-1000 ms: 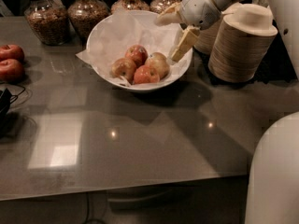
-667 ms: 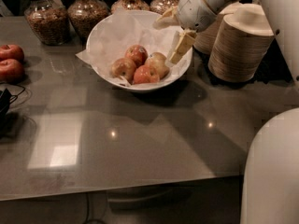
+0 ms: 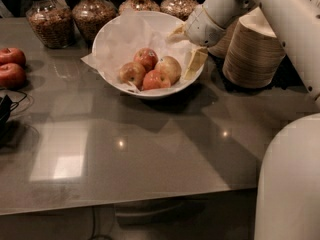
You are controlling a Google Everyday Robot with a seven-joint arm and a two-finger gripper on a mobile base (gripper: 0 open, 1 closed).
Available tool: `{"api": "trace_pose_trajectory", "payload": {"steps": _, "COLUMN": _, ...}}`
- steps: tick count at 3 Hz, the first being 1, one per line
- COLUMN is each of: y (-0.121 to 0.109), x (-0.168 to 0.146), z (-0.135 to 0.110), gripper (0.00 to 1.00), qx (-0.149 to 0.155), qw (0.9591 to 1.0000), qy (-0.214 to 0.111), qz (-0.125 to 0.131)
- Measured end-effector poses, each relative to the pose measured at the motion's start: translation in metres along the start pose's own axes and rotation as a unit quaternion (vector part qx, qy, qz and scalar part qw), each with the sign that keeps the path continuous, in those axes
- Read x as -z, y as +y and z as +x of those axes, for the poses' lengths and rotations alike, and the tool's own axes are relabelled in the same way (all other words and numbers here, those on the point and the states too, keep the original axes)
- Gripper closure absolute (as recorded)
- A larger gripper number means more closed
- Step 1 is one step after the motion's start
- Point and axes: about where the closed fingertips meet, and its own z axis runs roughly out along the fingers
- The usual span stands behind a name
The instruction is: Pick apple from white bowl
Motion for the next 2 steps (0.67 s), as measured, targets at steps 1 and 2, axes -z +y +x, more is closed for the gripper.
{"api": "trace_pose_trajectory", "payload": {"steps": 1, "y": -0.001, "x": -0.015, "z": 0.013, "gripper": 0.18, "qx": -0.003, "qw": 0.9999, "qy": 0.01, "qz": -0.007}}
{"api": "trace_pose_trajectory", "payload": {"steps": 2, "y": -0.012, "x": -0.024, "z": 0.015, "gripper": 0.18, "qx": 0.0, "qw": 0.9999, "qy": 0.01, "qz": -0.005}}
